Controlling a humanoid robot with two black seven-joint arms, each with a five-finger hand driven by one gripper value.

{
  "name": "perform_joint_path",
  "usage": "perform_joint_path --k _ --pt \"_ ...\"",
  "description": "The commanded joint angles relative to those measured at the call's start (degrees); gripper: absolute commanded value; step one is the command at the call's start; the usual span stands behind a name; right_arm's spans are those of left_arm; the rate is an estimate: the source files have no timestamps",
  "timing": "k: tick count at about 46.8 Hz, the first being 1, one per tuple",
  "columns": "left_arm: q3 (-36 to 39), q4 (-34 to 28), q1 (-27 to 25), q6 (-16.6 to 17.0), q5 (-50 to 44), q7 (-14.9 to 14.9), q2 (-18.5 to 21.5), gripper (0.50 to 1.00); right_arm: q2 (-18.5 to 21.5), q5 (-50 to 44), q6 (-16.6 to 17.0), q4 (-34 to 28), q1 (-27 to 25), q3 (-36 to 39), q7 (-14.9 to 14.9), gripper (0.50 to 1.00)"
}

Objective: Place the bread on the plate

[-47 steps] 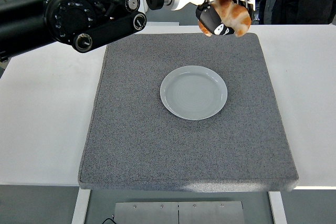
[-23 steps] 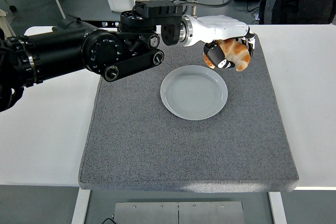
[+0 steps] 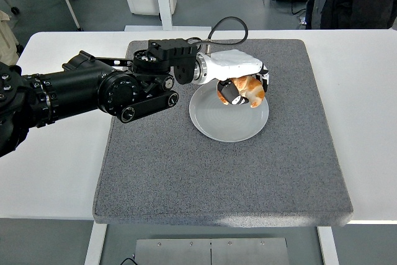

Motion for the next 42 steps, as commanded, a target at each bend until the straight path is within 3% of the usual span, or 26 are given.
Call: perform_joint_path --k 1,31,42 --pt "0.0 0.4 1.4 0.6 0.7 0.1 0.0 0.5 0.0 0.0 0.0 0.0 0.0 0.0 0.0 1.0" --pt "0.8 4.3 5.4 1.4 2.7 0.0 0.0 0.5 0.0 0.0 0.0 0.0 0.0 0.0 0.0 1.0" --pt "2.5 4.4 6.2 3.1 2.7 -0.3 0.0 0.5 0.0 0.0 0.0 0.0 0.0 0.0 0.0 1.0"
